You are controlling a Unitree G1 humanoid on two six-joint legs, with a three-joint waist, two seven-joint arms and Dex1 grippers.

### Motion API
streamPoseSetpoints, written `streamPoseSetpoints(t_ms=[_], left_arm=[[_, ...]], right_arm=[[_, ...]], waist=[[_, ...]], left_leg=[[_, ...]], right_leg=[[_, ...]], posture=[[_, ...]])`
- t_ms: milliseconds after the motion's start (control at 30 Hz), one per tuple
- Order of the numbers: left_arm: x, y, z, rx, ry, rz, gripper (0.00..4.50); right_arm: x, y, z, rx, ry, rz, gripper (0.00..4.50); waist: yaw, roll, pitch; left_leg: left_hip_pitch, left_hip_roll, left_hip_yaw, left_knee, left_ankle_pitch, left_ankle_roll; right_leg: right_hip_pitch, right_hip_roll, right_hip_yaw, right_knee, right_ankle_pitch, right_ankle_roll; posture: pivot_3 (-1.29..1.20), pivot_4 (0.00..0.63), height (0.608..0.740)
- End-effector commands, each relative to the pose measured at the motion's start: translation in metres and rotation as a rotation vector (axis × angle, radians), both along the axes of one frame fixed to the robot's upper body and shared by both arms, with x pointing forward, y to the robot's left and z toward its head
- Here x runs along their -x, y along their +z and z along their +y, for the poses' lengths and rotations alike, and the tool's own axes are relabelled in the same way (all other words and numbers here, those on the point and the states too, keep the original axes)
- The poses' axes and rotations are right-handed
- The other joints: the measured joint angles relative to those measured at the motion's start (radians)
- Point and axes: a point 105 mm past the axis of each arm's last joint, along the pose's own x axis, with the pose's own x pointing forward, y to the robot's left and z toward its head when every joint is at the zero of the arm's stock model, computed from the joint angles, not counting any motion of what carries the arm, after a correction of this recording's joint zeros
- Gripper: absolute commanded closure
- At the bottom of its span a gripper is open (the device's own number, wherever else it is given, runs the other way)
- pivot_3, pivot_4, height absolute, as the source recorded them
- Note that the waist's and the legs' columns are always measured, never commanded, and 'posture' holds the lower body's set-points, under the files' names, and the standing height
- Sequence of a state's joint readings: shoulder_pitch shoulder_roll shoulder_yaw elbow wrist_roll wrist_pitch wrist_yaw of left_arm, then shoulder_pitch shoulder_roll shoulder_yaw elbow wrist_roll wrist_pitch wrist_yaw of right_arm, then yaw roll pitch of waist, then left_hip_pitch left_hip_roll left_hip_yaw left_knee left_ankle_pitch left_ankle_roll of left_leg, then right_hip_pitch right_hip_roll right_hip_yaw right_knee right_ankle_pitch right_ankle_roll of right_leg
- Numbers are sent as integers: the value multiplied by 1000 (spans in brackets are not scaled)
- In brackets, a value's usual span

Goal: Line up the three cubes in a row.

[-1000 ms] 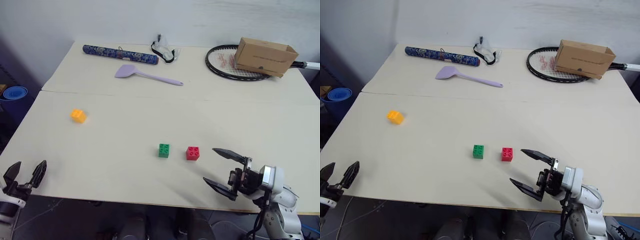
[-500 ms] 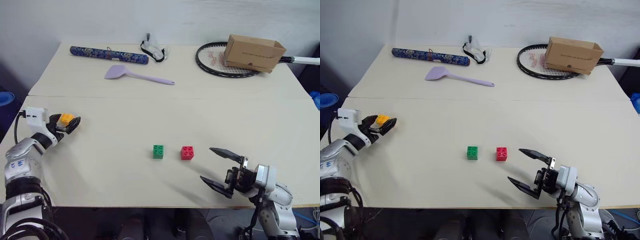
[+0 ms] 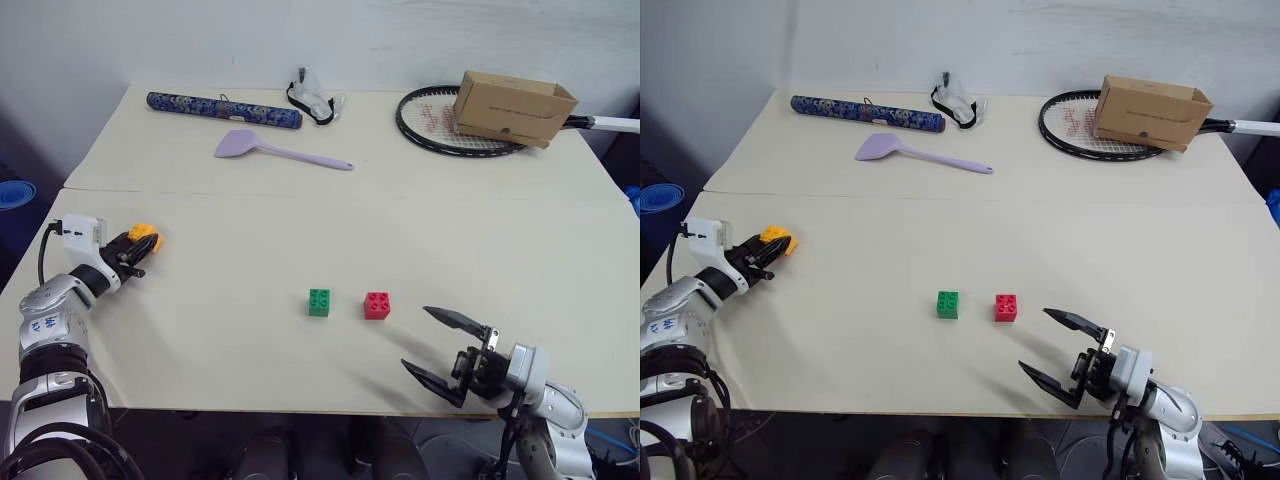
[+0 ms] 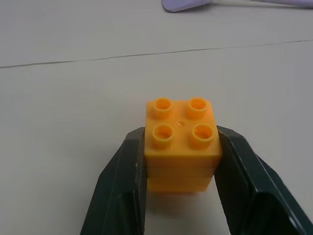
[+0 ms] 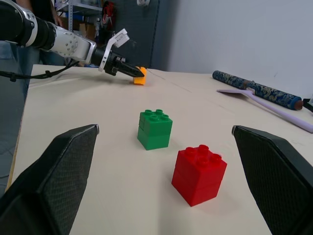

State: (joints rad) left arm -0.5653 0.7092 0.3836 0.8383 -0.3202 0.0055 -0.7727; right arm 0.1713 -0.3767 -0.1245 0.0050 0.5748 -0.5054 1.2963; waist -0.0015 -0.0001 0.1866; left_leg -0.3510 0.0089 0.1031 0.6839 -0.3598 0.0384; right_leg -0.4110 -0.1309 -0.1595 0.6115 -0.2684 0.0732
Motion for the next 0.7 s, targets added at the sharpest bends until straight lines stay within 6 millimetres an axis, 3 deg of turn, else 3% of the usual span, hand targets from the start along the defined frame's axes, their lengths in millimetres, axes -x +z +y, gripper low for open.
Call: streamPoseSetpoints(t_ms=[33,167,333,467,700], left_arm=[[8,36,-18,-54,-172,-153,2999],[42,31,-78,-170,-620,-103,2999],[75,5,-100,-417,-1024,27,2999],[78,-6,-106,-489,-1161,67,2999],[60,-16,-137,-460,-1255,30,2999]], right_arm=[[4,3,-10,10,-14,-26,0],[9,6,-14,27,4,4,0],[7,22,-8,45,46,11,0],[5,29,-8,55,49,16,0],[5,39,-9,87,22,37,0]], waist=[[0,0,0],[0,0,0],[-1,1,0],[3,2,1],[23,2,1]], left_leg=[[0,0,0,0,0,0],[0,0,0,0,0,0],[1,1,0,1,0,-1],[1,1,0,1,0,-1],[-1,-1,0,1,0,1]], right_leg=[[0,0,0,0,0,0],[0,0,1,0,0,0],[0,0,1,1,0,0],[0,0,1,1,0,-1],[0,0,0,0,0,0]], posture=[[0,150,740],[0,150,740],[0,150,740],[0,150,740],[0,150,740]])
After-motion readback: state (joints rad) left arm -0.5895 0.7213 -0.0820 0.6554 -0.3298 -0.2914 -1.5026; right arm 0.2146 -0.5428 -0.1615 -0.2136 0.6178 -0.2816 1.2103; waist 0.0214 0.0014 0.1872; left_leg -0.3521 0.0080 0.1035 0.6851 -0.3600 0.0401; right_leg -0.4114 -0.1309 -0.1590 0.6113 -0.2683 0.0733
